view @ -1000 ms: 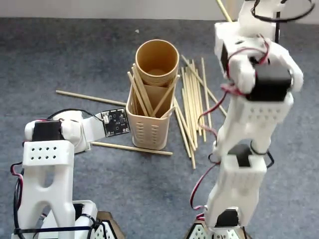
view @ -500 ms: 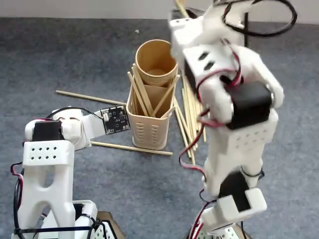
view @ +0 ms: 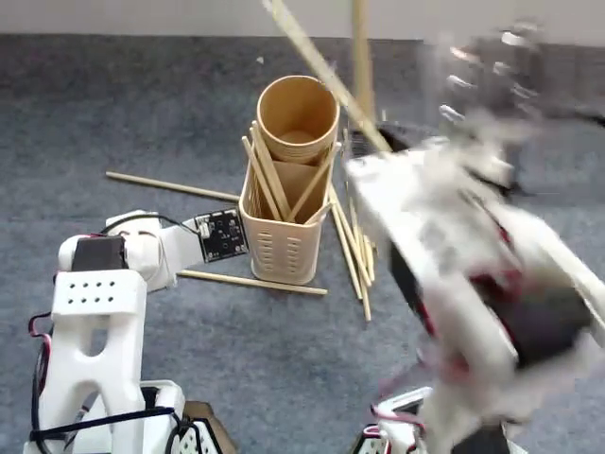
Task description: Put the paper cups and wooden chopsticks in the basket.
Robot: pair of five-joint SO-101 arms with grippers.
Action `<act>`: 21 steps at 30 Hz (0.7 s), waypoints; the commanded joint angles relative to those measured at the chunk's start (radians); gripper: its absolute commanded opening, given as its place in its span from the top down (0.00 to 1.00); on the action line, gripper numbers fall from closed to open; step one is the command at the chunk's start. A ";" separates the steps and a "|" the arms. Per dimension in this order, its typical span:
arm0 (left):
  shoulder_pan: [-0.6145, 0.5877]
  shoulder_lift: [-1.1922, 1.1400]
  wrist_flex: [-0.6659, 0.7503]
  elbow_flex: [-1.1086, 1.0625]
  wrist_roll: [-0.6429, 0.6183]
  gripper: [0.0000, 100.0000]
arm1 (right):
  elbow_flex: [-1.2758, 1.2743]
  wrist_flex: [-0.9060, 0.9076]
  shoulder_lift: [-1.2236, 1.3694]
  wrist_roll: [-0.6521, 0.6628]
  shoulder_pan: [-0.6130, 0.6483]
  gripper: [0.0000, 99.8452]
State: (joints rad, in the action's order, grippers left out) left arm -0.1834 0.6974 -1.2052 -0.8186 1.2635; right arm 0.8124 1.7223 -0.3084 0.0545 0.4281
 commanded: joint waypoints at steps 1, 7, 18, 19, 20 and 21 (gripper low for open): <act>-0.005 0.022 0.015 -0.016 -0.006 0.88 | -0.315 -0.325 -0.099 0.000 0.010 1.00; -0.015 0.022 0.015 -0.025 -0.006 0.88 | -0.699 -0.705 -0.176 -0.048 0.070 1.00; -0.013 0.022 0.015 -0.033 -0.009 0.88 | -1.690 -1.494 -0.705 -0.003 0.125 1.00; -0.015 0.022 0.015 -0.033 -0.011 0.88 | -1.705 -1.484 -0.707 0.000 0.134 1.00; -0.015 0.022 0.015 -0.033 -0.011 0.88 | -1.719 -1.483 -0.708 0.002 0.137 1.00; -0.015 0.022 0.015 -0.033 -0.011 0.88 | -1.738 -1.494 -0.707 0.002 0.140 1.00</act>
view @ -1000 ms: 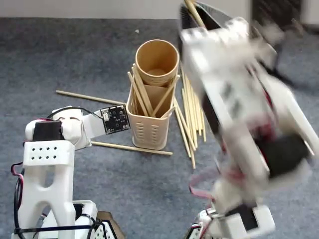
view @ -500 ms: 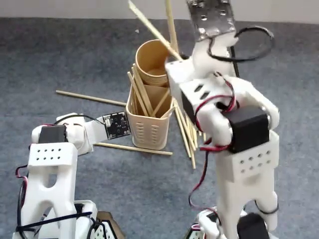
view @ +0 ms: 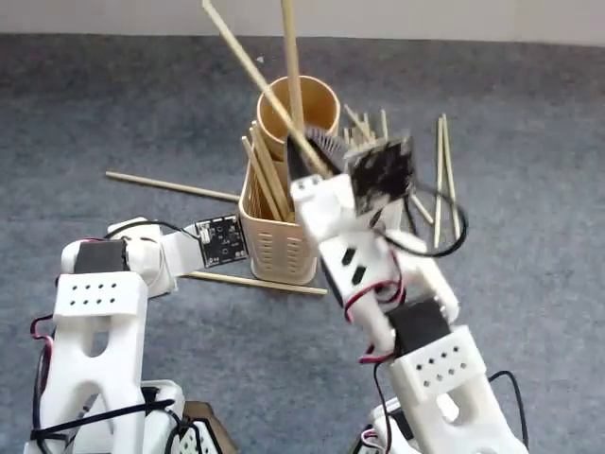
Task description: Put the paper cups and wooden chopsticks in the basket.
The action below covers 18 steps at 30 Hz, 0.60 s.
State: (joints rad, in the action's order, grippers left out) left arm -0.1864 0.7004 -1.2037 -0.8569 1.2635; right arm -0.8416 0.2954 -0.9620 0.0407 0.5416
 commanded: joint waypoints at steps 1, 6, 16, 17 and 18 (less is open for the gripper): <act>-0.012 0.019 0.014 0.005 -0.011 0.88 | -0.113 -0.090 -0.053 0.015 0.027 1.00; -0.012 0.019 0.008 0.004 -0.011 0.88 | -0.219 -0.217 -0.056 0.017 0.025 1.00; -0.099 0.021 0.014 0.030 -0.011 0.88 | -0.220 -0.145 -0.062 0.095 0.027 0.71; -0.113 0.021 0.014 0.045 -0.012 0.88 | -0.209 -0.140 -0.064 0.097 0.027 0.71; -0.127 0.021 0.014 0.064 -0.020 0.88 | -0.199 -0.136 -0.064 0.098 0.022 0.71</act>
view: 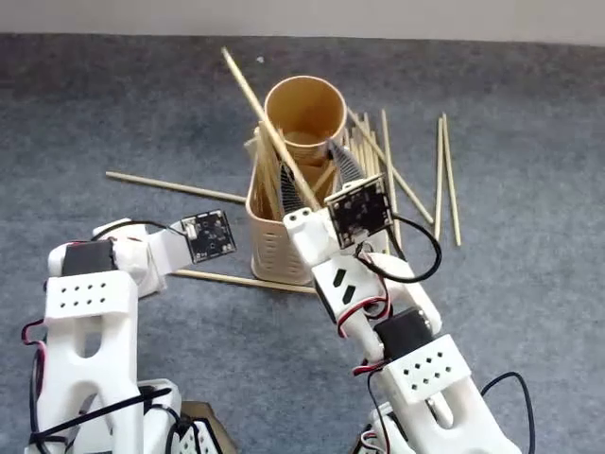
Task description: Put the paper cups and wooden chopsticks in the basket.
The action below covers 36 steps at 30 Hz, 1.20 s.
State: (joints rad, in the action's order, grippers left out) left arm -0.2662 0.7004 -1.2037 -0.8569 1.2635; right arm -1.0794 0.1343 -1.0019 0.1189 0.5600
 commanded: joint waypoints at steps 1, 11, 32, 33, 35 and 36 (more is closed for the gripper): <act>-0.059 0.021 0.014 0.088 -0.046 0.88 | 0.051 0.039 -0.024 0.020 0.004 0.71; -0.107 0.012 0.040 0.266 -0.319 0.88 | 0.414 0.337 -0.024 0.031 0.002 0.71; 0.137 -0.473 -0.064 0.918 -1.695 0.88 | 0.025 0.628 -0.547 0.017 -0.148 0.71; 0.160 -0.483 -0.094 0.967 -1.720 0.88 | -0.008 0.628 -0.581 0.017 -0.148 0.71; 0.193 -0.493 -0.135 1.049 -1.758 0.88 | -0.068 0.628 -0.631 0.020 -0.148 0.71; 0.205 -0.496 -0.144 1.079 -1.771 0.88 | -0.091 0.628 -0.654 0.020 -0.148 0.71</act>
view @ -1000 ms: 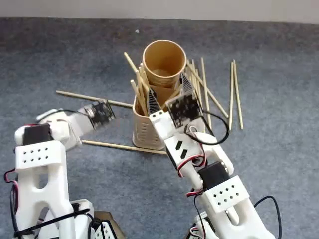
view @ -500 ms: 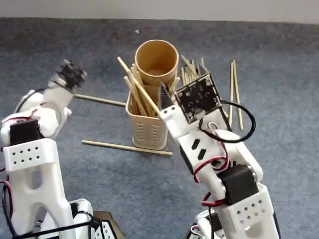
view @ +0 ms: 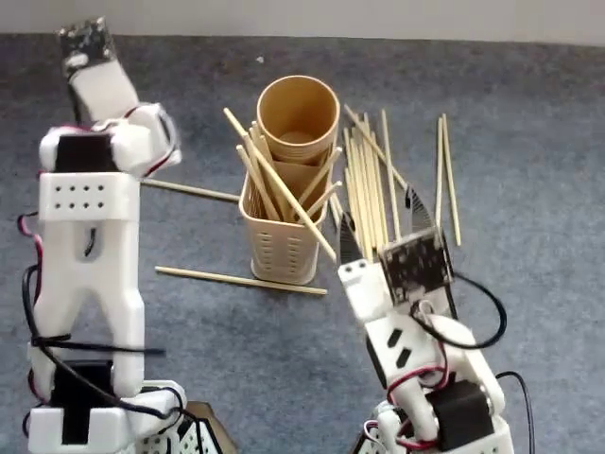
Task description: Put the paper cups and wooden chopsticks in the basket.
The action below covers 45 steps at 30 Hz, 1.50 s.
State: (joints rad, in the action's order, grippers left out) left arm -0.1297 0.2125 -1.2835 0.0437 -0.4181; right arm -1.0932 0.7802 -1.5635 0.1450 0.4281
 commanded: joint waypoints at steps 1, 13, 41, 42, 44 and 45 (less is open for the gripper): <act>0.077 -0.012 -0.068 0.205 -0.098 0.88 | -0.094 -0.018 -0.113 -0.006 -0.018 0.71; 0.180 -0.133 -0.015 0.285 -0.187 0.88 | -0.188 -0.018 -0.185 -0.006 -0.016 0.71; 0.277 -0.206 -0.021 0.338 -0.356 0.88 | -0.189 -0.018 -0.177 -0.006 -0.013 0.71; 0.277 -0.217 -0.021 0.337 -0.356 0.88 | -0.189 -0.018 -0.177 -0.006 -0.013 0.71; 0.277 -0.231 -0.023 0.337 -0.356 0.88 | -0.189 -0.018 -0.177 -0.006 -0.013 0.71; 0.277 -0.239 -0.023 0.337 -0.356 0.88 | -0.189 -0.018 -0.177 -0.006 -0.013 0.71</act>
State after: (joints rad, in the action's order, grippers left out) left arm 0.1389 -0.0161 -1.3126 0.3736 -0.7603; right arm -1.2866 0.7787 -1.7522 0.1419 0.4266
